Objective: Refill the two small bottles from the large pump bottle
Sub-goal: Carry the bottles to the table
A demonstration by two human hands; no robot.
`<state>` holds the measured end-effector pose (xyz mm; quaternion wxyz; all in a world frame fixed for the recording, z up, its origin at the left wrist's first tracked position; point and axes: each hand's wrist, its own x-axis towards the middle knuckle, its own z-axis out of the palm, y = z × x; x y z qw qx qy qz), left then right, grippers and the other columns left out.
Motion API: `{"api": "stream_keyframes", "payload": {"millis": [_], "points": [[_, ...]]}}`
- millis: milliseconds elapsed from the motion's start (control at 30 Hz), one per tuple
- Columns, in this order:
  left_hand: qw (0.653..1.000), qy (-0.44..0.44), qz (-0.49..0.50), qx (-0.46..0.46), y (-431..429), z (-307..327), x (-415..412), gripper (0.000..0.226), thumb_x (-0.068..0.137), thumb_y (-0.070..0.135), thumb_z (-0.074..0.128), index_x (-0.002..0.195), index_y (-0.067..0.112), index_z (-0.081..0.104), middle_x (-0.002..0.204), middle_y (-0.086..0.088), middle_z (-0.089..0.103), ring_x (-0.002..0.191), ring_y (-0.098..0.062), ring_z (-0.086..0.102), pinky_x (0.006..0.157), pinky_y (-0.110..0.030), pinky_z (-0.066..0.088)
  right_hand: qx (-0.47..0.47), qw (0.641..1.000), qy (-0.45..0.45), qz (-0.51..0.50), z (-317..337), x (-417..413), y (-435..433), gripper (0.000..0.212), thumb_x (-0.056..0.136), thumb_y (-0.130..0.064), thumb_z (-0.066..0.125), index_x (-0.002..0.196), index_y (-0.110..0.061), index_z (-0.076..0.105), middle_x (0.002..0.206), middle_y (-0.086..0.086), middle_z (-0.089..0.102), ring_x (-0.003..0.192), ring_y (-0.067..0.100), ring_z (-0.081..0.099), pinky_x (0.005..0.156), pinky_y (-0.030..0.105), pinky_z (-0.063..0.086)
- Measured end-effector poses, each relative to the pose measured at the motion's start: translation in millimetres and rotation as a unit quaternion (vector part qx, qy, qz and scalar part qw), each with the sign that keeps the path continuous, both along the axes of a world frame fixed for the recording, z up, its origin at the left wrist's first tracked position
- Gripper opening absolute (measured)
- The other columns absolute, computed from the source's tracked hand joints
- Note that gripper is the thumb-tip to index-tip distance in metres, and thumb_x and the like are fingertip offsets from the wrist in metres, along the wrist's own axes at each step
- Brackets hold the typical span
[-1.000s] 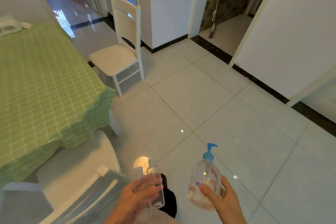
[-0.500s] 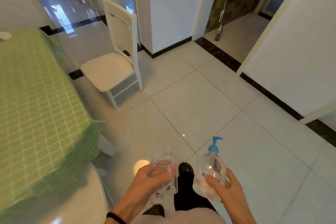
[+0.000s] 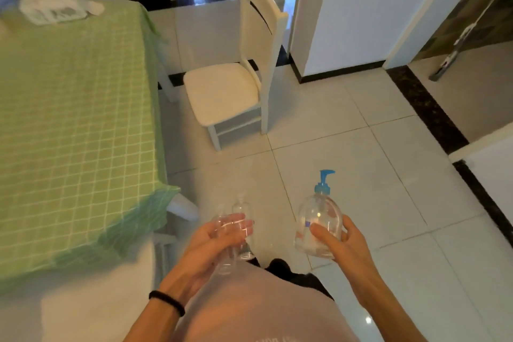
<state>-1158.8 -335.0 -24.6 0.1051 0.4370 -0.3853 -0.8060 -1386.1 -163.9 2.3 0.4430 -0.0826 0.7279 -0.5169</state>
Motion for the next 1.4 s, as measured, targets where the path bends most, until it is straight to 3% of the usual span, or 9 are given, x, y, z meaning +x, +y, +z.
{"api": "stream_keyframes", "payload": {"millis": [133, 267, 367, 633, 733, 833, 1067, 1233, 1400], "points": [[0.998, -0.010, 0.067, -0.001, -35.7, -3.9, -12.5, 0.051, 0.078, 0.000, 0.081, 0.127, 0.002, 0.068, 0.124, -0.017, 0.077, 0.115, -0.028, 0.076, 0.083, -0.027, 0.064, 0.017, 0.998, -0.004, 0.061, -6.9, -33.9, -58.9, 0.051, 0.076, -0.036, 0.087, 0.122, -0.036, 0.063, 0.117, 0.000, 0.074, 0.107, 0.017, 0.071, 0.061, 0.014, 0.058], [0.994, -0.003, 0.106, 0.029, -85.0, -20.0, -22.4, 0.045, 0.087, -0.006, 0.075, 0.130, 0.001, 0.067, 0.127, -0.018, 0.075, 0.118, -0.028, 0.074, 0.087, -0.026, 0.063, 0.027, 0.994, 0.004, 0.110, -17.1, -55.3, -129.3, 0.067, 0.066, -0.047, 0.086, 0.127, -0.032, 0.063, 0.116, -0.002, 0.073, 0.106, 0.013, 0.070, 0.061, 0.013, 0.056], [0.992, 0.008, 0.122, 0.031, -135.8, -33.5, -34.5, 0.047, 0.079, -0.002, 0.082, 0.125, 0.002, 0.072, 0.126, -0.020, 0.076, 0.116, -0.027, 0.075, 0.084, -0.026, 0.063, 0.035, 0.992, 0.007, 0.122, -24.4, -63.7, -182.8, 0.057, 0.078, -0.034, 0.088, 0.128, -0.029, 0.064, 0.115, -0.002, 0.075, 0.104, 0.014, 0.072, 0.064, 0.015, 0.055], [0.994, 0.035, 0.104, 0.017, -280.6, -21.3, -69.1, 0.065, 0.069, 0.009, 0.093, 0.129, 0.003, 0.068, 0.127, -0.015, 0.076, 0.121, -0.030, 0.073, 0.089, -0.027, 0.063, 0.038, 0.991, 0.022, 0.123, -11.4, -84.7, -325.7, 0.067, 0.063, -0.050, 0.096, 0.120, -0.034, 0.066, 0.110, -0.003, 0.079, 0.098, 0.014, 0.076, 0.064, 0.018, 0.060], [0.993, 0.034, 0.109, -0.001, -321.3, -15.4, -70.5, 0.070, 0.068, 0.018, 0.096, 0.131, 0.008, 0.067, 0.127, -0.010, 0.077, 0.121, -0.026, 0.073, 0.099, -0.032, 0.059, 0.046, 0.989, 0.016, 0.138, -16.2, -89.1, -370.3, 0.046, 0.077, -0.036, 0.091, 0.115, -0.037, 0.066, 0.111, -0.002, 0.078, 0.097, 0.015, 0.077, 0.065, 0.020, 0.061], [0.988, 0.027, 0.154, 0.001, -352.0, -15.0, -64.6, 0.073, 0.067, 0.022, 0.098, 0.132, 0.009, 0.067, 0.128, -0.010, 0.077, 0.122, -0.026, 0.073, 0.110, -0.042, 0.051, 0.047, 0.984, 0.018, 0.171, -12.2, -93.7, -420.2, 0.055, 0.067, -0.045, 0.091, 0.116, -0.038, 0.066, 0.109, -0.004, 0.079, 0.099, 0.016, 0.077, 0.072, 0.026, 0.063], [0.961, -0.005, 0.277, 0.006, -401.4, -25.9, -48.3, 0.082, 0.050, 0.038, 0.105, 0.123, 0.013, 0.076, 0.125, -0.010, 0.078, 0.120, -0.026, 0.074, 0.103, -0.039, 0.054, 0.044, 0.956, 0.014, 0.290, -19.6, -99.5, -545.8, 0.050, 0.074, -0.037, 0.090, 0.119, -0.037, 0.068, 0.102, -0.013, 0.081, 0.095, 0.011, 0.078, 0.075, 0.024, 0.060], [0.918, -0.015, 0.396, 0.002, -438.2, -28.6, -45.2, 0.049, 0.068, 0.022, 0.093, 0.116, 0.016, 0.081, 0.126, -0.012, 0.077, 0.119, -0.023, 0.074, 0.090, -0.023, 0.061, 0.047, 0.915, 0.017, 0.399, -30.1, -97.1, -647.8, 0.050, 0.079, -0.041, 0.088, 0.123, -0.031, 0.065, 0.109, -0.007, 0.079, 0.098, 0.012, 0.077, 0.085, 0.033, 0.060], [0.872, -0.028, 0.488, -0.012, -470.8, -3.3, -54.2, 0.052, 0.063, 0.027, 0.090, 0.113, 0.018, 0.082, 0.126, -0.013, 0.077, 0.113, -0.025, 0.075, 0.094, -0.031, 0.060, 0.034, 0.864, 0.015, 0.501, -21.6, -80.1, -742.1, 0.055, 0.073, -0.041, 0.094, 0.119, -0.030, 0.066, 0.103, -0.007, 0.080, 0.090, 0.011, 0.078, 0.075, 0.028, 0.063]]}}
